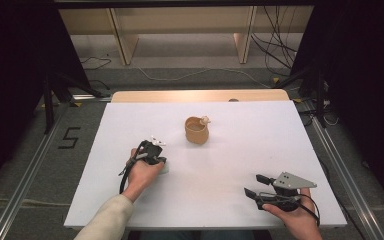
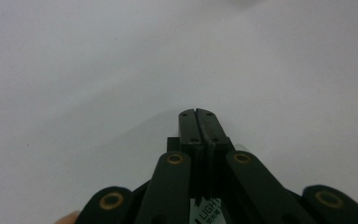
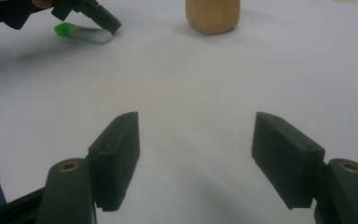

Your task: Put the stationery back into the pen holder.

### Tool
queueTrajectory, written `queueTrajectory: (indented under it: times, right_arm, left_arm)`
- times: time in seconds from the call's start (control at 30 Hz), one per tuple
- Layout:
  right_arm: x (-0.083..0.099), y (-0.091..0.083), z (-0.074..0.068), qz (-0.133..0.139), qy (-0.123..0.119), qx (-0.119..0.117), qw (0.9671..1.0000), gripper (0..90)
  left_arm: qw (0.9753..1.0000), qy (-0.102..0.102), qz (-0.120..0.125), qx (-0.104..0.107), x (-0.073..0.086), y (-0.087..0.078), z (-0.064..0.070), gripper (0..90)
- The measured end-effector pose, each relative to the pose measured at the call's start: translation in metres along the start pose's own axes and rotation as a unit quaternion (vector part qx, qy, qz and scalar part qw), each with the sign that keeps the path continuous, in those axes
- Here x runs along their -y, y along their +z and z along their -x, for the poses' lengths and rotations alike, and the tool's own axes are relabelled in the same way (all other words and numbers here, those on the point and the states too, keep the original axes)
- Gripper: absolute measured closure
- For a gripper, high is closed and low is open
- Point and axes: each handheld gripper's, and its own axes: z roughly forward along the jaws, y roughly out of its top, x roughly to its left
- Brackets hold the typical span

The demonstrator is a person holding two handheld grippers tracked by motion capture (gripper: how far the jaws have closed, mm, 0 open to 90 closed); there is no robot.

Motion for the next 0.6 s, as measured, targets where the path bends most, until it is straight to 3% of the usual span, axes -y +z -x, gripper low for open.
queueTrajectory:
  times: [0.2,0.6]
  right_arm:
    - [0.000,0.000,0.000,0.002,-0.001,-0.001,1.0000,33.0]
    - [0.000,-0.001,0.000,0.000,-0.001,0.000,1.0000,33.0]
  left_arm:
    - [0.9998,0.004,-0.016,0.008,0.003,-0.004,0.003,89.9]
    - [0.9976,0.034,-0.051,0.030,0.013,-0.018,0.018,89.8]
